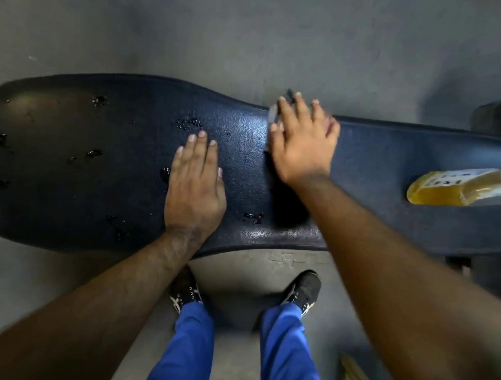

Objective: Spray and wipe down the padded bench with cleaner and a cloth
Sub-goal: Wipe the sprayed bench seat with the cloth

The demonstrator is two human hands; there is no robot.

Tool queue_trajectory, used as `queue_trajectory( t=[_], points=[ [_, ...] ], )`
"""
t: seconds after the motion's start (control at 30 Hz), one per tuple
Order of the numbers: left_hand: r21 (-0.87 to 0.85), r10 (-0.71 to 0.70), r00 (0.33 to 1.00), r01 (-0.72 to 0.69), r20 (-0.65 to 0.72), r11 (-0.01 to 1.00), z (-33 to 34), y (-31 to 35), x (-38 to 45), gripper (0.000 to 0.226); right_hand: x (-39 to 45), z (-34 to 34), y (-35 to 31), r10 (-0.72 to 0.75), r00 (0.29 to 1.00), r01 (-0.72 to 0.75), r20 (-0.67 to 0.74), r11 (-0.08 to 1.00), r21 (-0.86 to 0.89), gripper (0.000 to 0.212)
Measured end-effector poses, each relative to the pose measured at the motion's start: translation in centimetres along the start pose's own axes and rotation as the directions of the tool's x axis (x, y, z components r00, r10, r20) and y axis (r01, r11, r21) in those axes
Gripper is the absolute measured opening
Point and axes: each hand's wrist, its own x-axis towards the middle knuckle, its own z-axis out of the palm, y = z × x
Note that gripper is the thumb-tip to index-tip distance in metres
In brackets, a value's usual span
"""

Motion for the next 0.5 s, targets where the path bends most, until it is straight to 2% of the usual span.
queue_trajectory(
  t=[0.03, 0.07, 0.1, 0.13, 0.17, 0.2, 0.23, 0.27, 0.3, 0.33, 0.37, 0.43, 0.47, 0.5],
  points=[
    [-0.006, 0.003, 1.0, -0.003, 0.009, 1.0, -0.1, 0.0, 0.0, 0.05, -1.4, 0.4, -1.5, -0.083, 0.997, 0.083, -0.002, 0.997, 0.011, 0.055],
    [-0.009, 0.006, 1.0, -0.006, 0.017, 1.0, -0.2, 0.0, 0.1, 0.05, -3.4, 0.9, -2.4, -0.238, 0.971, 0.238, 0.008, 0.971, 0.004, 0.055],
    [-0.01, 0.008, 1.0, -0.008, 0.026, 1.0, -0.3, 0.0, 0.1, 0.05, -5.3, 1.3, -2.3, -0.384, 0.922, 0.385, 0.042, 0.923, -0.003, 0.055],
    [-0.013, 0.011, 0.999, -0.01, 0.032, 1.0, -0.3, -0.1, 0.1, 0.05, -5.9, 1.4, -1.0, -0.458, 0.886, 0.46, 0.069, 0.888, -0.014, 0.055],
    [-0.02, 0.011, 0.999, -0.01, 0.031, 1.0, -0.2, -0.2, 0.0, 0.05, -5.3, 1.2, 0.3, -0.455, 0.888, 0.458, 0.058, 0.888, -0.038, 0.055],
    [-0.026, 0.01, 1.0, -0.009, 0.024, 1.0, -0.2, -0.2, 0.0, 0.05, -3.9, 1.0, 1.1, -0.353, 0.935, 0.353, 0.009, 0.934, -0.058, 0.055],
    [-0.029, 0.012, 1.0, -0.012, 0.019, 1.0, -0.1, -0.2, 0.0, 0.051, -2.4, 0.8, 1.2, -0.163, 0.986, 0.16, -0.044, 0.986, -0.055, 0.056],
    [-0.029, 0.013, 1.0, -0.012, 0.014, 0.999, 0.0, -0.3, 0.0, 0.051, -1.4, 0.8, 0.3, 0.02, 0.997, -0.023, -0.076, 0.999, -0.03, 0.057],
    [-0.032, 0.009, 1.0, -0.009, 0.01, 0.999, 0.0, -0.4, 0.1, 0.051, -1.2, 0.9, -1.2, 0.111, 0.991, -0.111, -0.073, 0.994, 0.008, 0.057],
    [-0.042, 0.006, 1.0, -0.005, 0.014, 0.999, -0.1, -0.4, 0.0, 0.051, -2.2, 1.0, -2.7, 0.071, 0.996, -0.07, -0.06, 0.997, 0.018, 0.058],
    [-0.058, 0.005, 1.0, -0.004, 0.018, 0.998, -0.2, -0.3, 0.0, 0.051, -4.0, 1.4, -3.6, -0.083, 0.996, 0.083, -0.04, 0.997, 0.002, 0.057],
    [-0.078, 0.004, 1.0, -0.004, 0.009, 0.997, -0.4, -0.2, 0.1, 0.051, -7.5, 1.7, -1.7, -0.386, 0.921, 0.388, 0.051, 0.921, -0.041, 0.056],
    [-0.084, 0.003, 1.0, -0.002, 0.006, 0.996, -0.4, -0.3, 0.2, 0.05, -7.7, 1.5, 0.3, -0.424, 0.904, 0.427, 0.06, 0.902, -0.061, 0.057],
    [-0.087, 0.001, 1.0, -0.001, 0.0, 0.996, -0.3, -0.4, 0.2, 0.049, -7.1, 1.4, 1.8, -0.354, 0.935, 0.354, 0.017, 0.932, -0.082, 0.057]
  ],
)
